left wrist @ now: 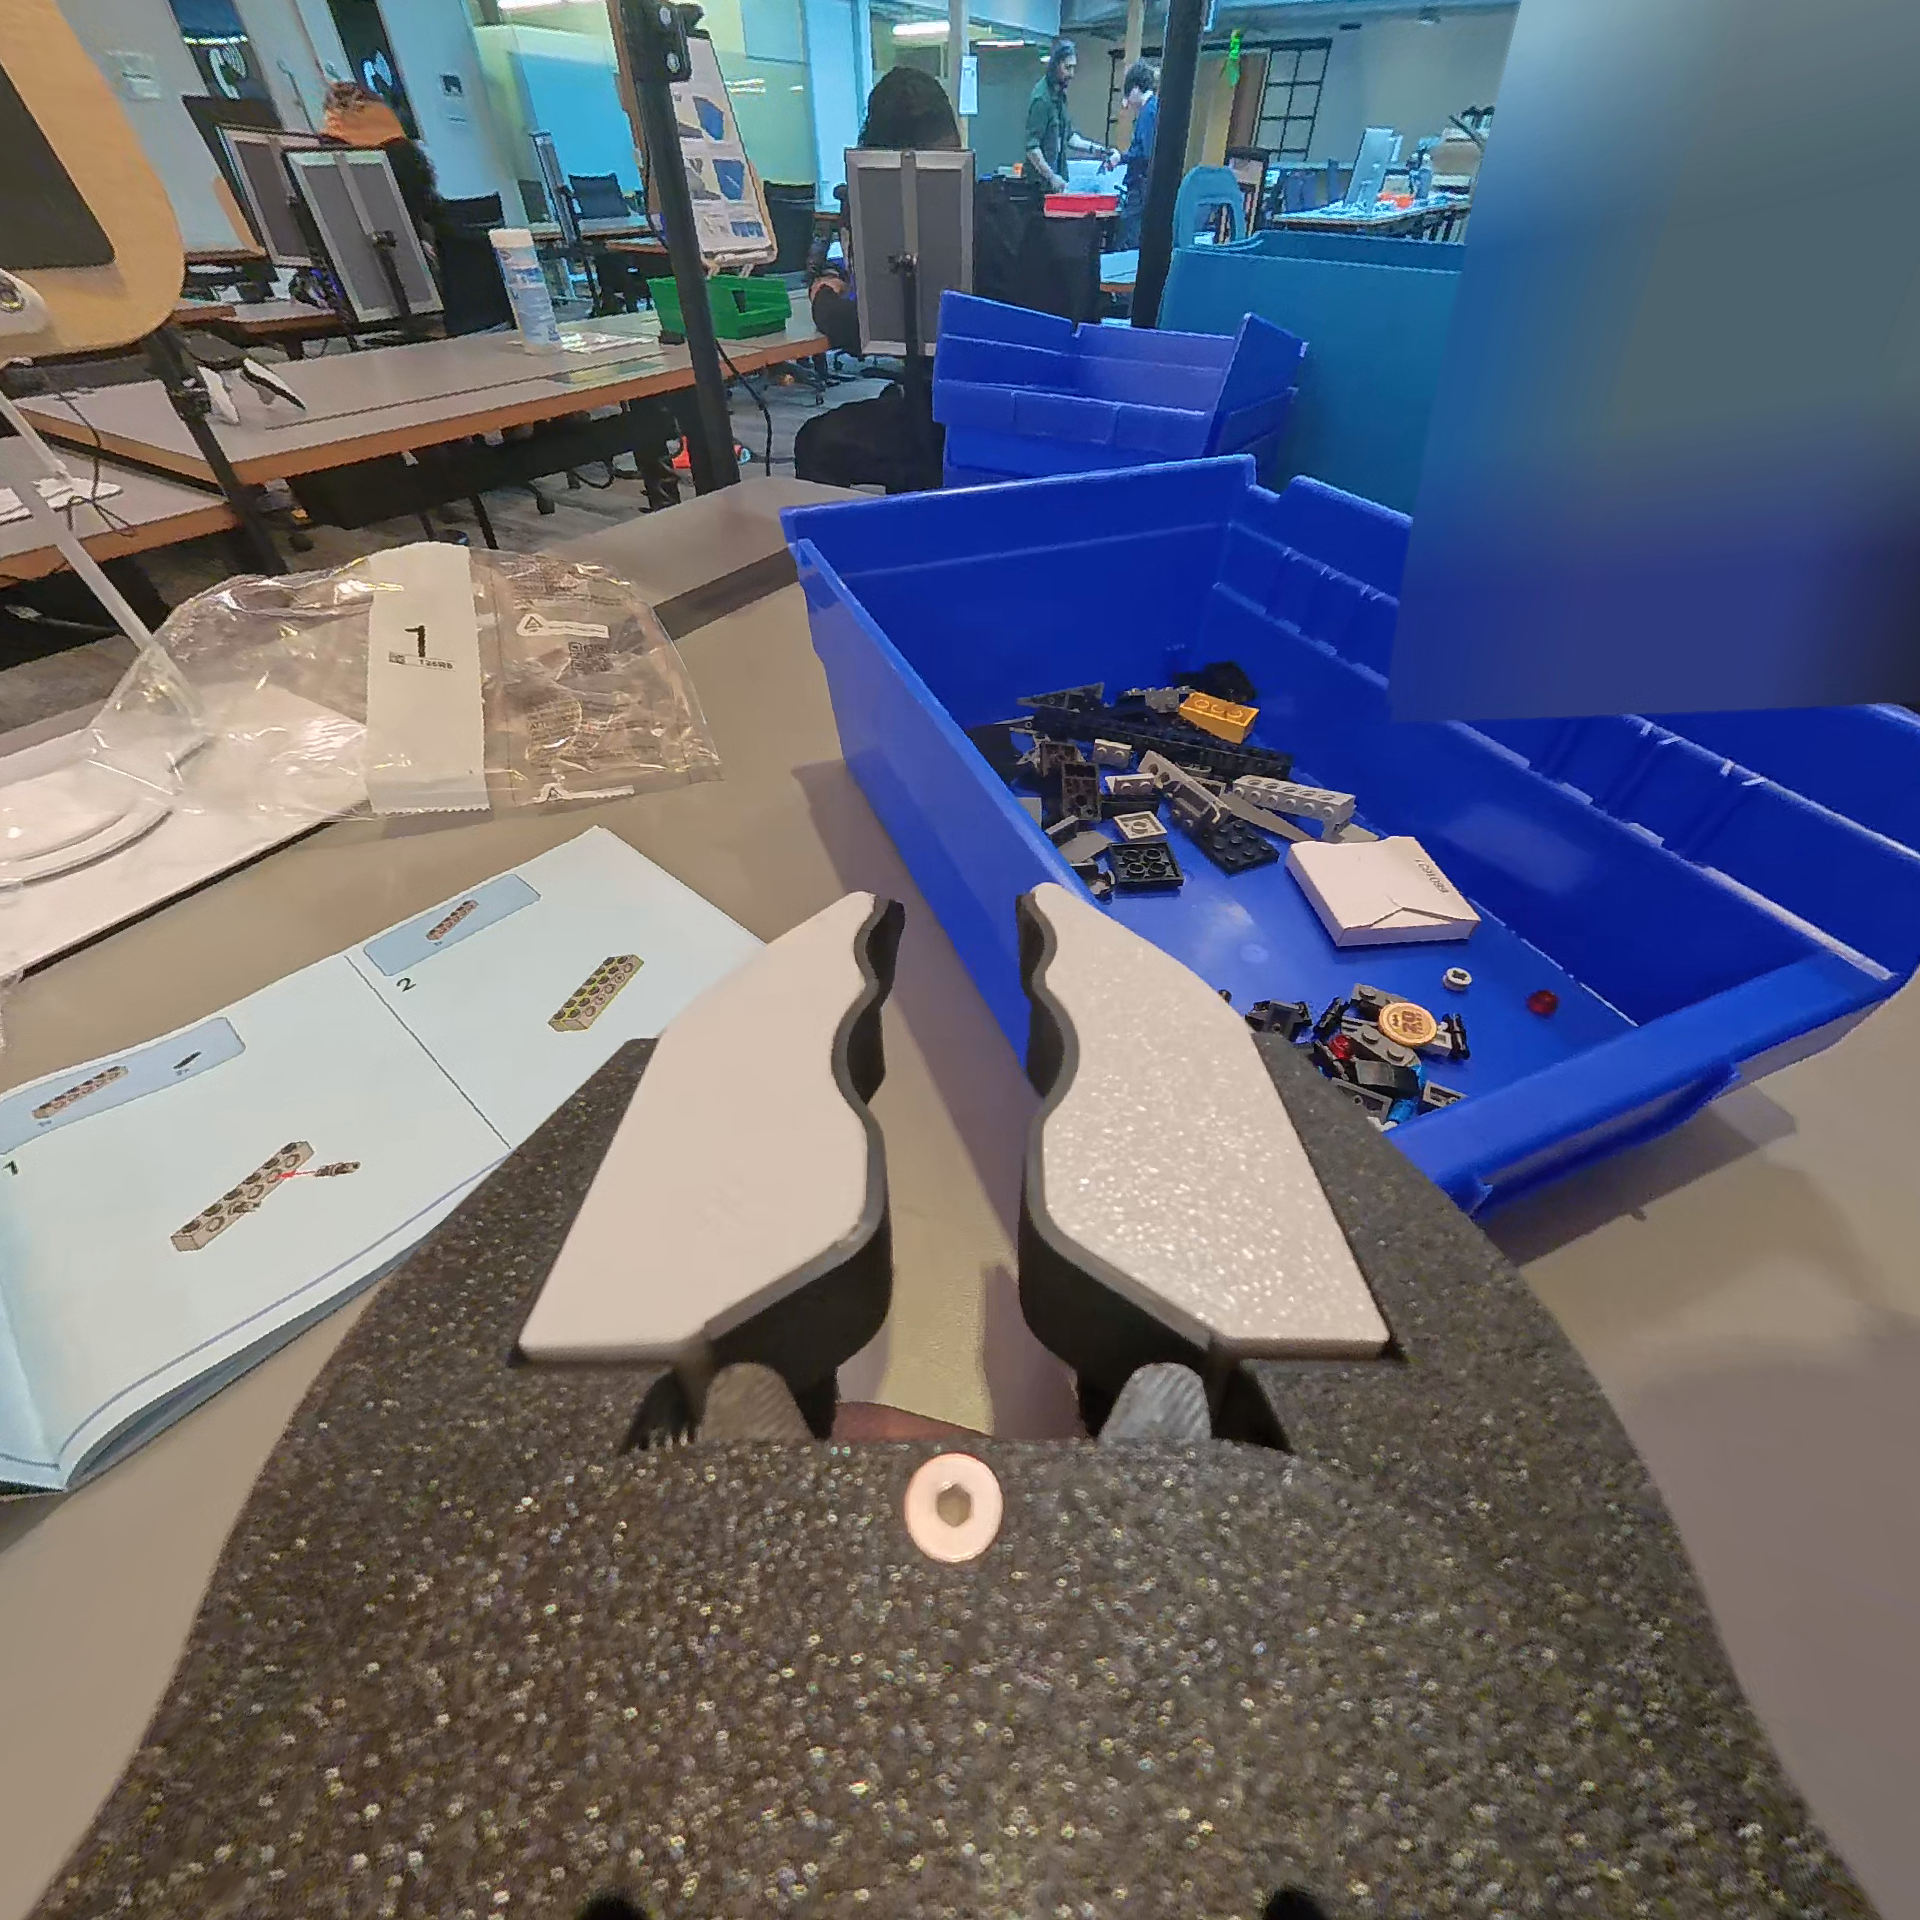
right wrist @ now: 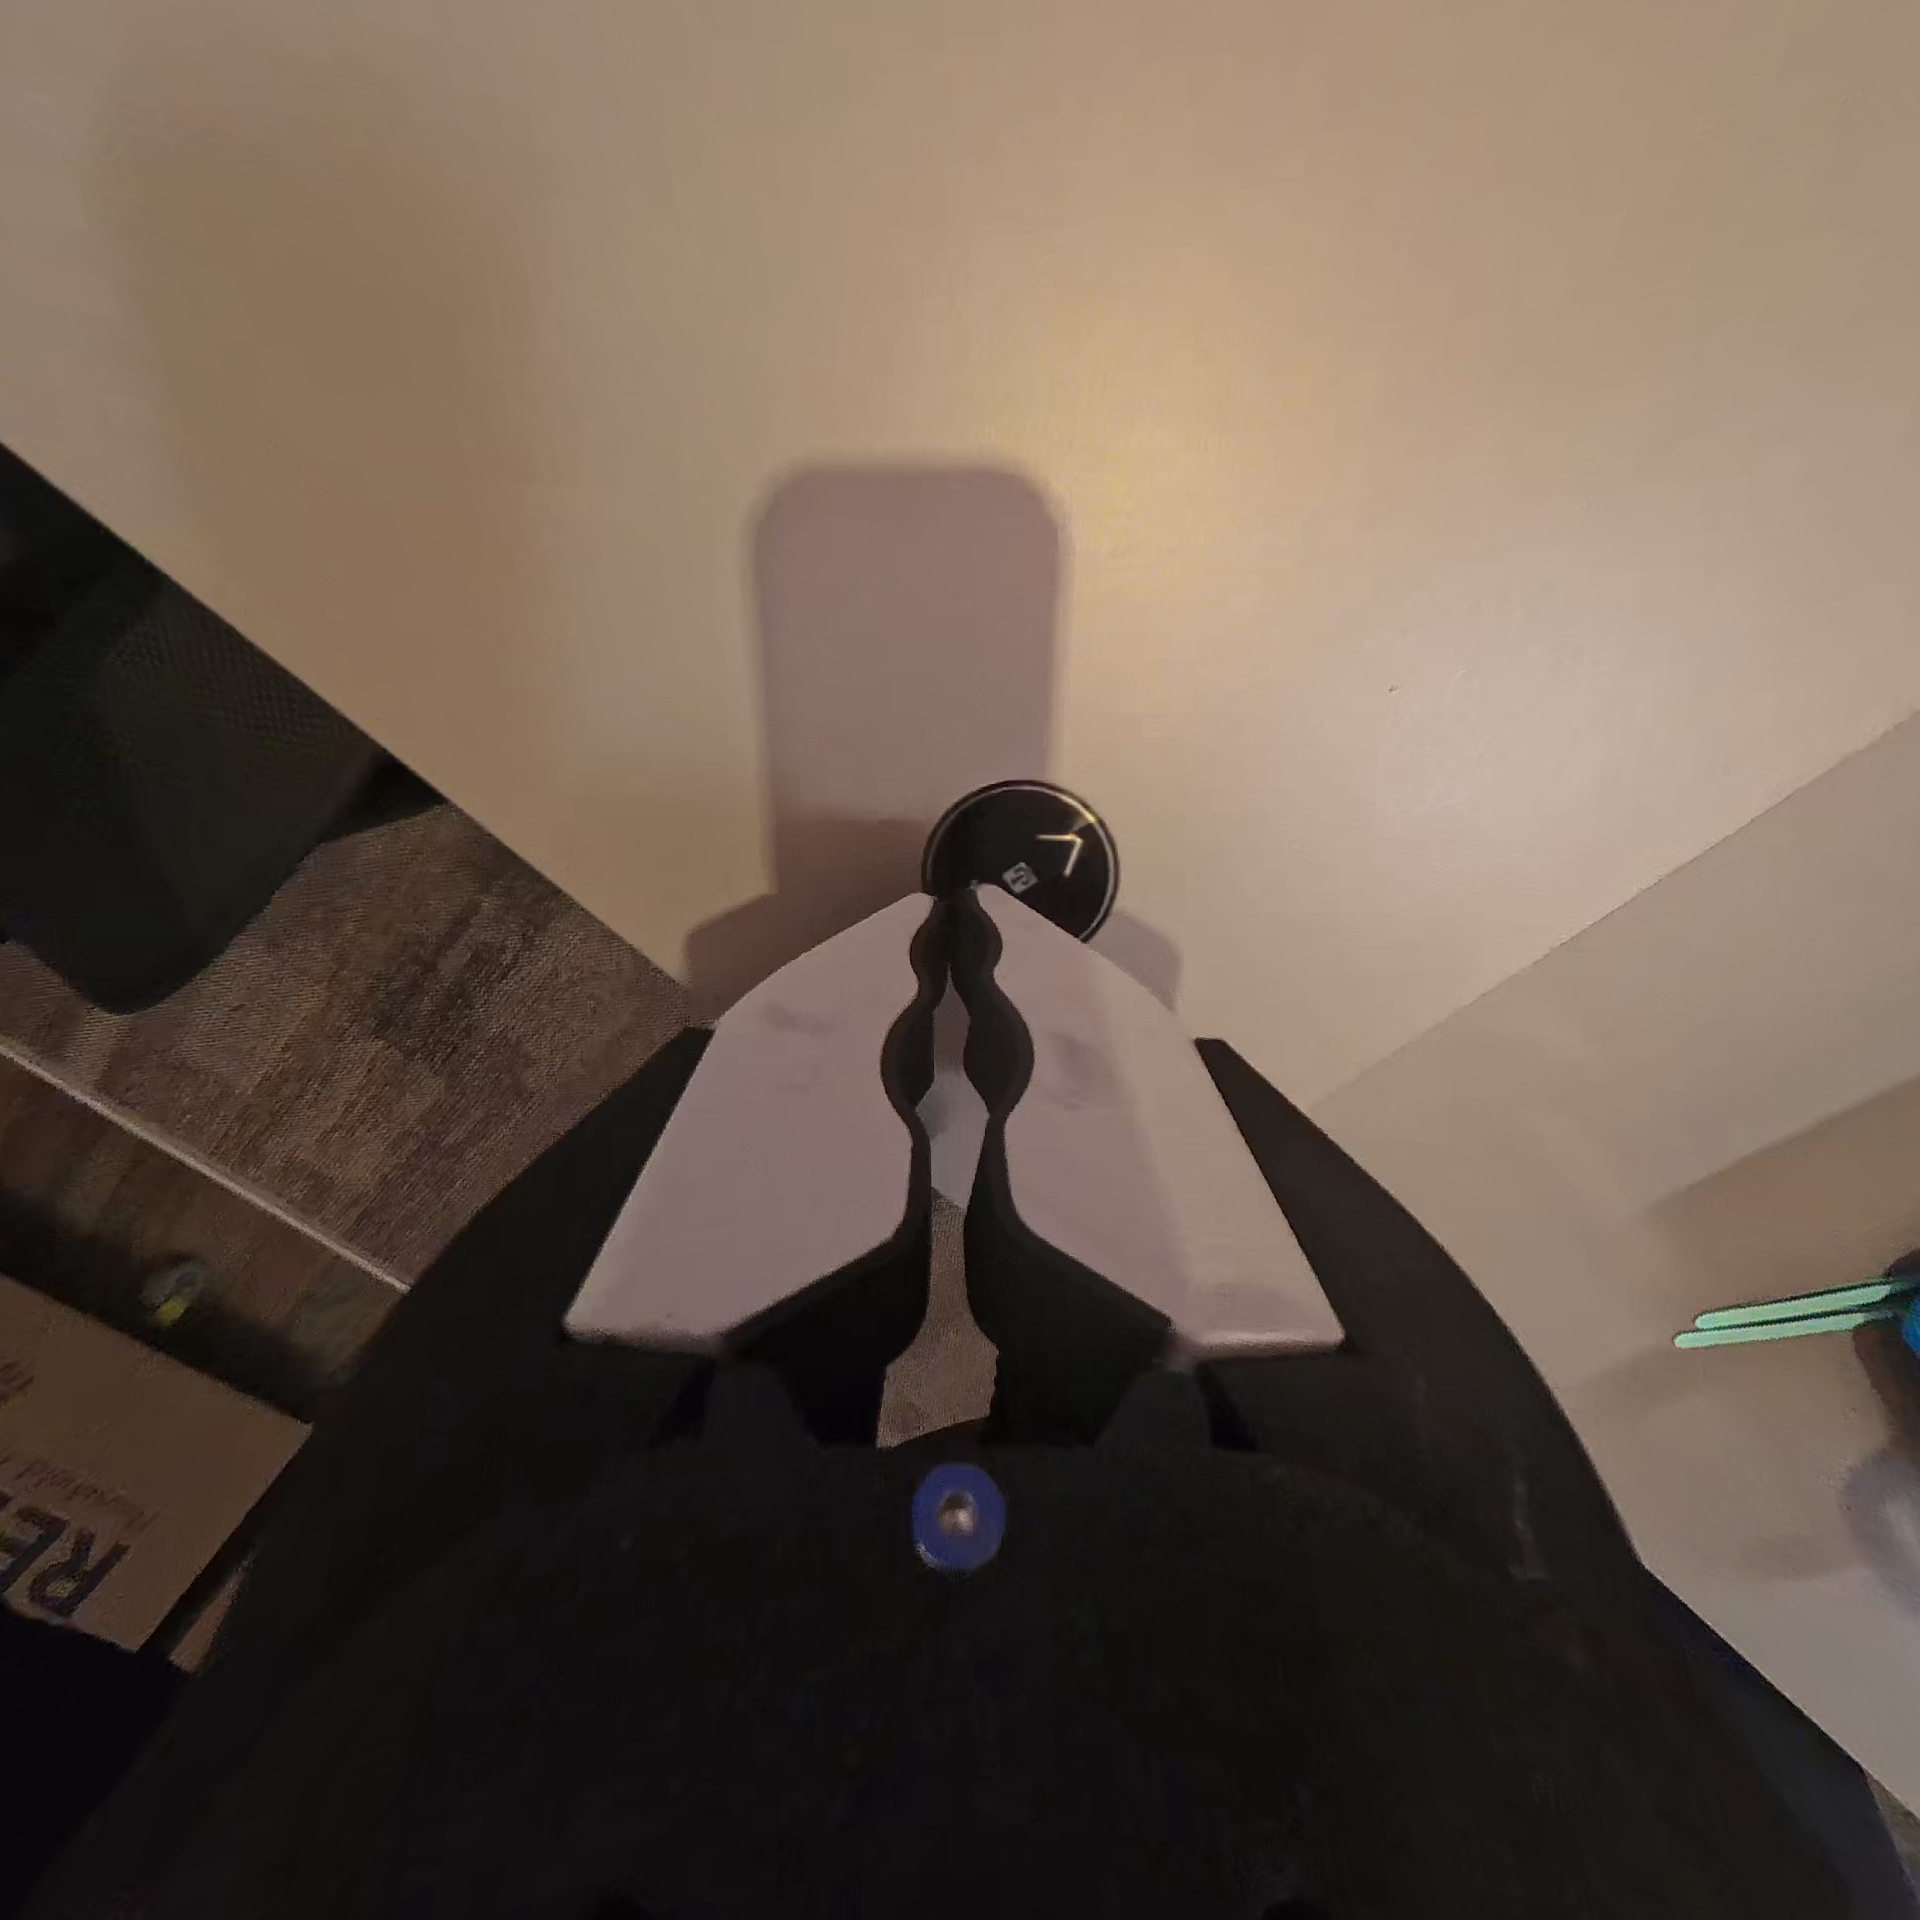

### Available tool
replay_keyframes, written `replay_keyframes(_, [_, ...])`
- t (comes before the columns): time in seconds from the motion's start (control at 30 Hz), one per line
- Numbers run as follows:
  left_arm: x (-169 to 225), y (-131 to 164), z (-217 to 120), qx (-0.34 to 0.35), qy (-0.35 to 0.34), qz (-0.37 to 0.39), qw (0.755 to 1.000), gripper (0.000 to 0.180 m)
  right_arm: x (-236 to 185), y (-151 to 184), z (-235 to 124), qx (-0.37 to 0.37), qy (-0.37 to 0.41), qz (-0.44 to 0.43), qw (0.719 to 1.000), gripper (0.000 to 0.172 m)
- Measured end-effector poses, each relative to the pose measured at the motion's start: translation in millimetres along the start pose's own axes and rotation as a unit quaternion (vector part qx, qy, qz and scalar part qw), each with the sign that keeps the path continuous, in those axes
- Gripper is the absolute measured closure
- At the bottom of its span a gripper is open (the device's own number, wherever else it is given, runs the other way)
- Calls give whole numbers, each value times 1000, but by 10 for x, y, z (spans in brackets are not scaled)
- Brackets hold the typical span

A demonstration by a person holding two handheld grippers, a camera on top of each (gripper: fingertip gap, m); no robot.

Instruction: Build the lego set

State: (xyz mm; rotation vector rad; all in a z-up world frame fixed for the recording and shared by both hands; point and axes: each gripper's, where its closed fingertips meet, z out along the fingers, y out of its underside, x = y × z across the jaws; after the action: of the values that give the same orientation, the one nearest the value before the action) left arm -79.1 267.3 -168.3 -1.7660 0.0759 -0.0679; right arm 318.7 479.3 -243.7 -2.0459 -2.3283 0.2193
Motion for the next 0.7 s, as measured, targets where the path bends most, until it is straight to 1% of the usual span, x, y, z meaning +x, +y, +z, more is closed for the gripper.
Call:
replay_keyframes(0.2, [11, 26, 28, -3, 2, -3, 1000, 157, 9, -36, 25, 15, -27, 21, 999, 172])
replay_keyframes(0.7, [15, 41, 42, -3, 5, -5, 1000, 157, 15, -6, 25, -8, -51, 38, 998, 172])
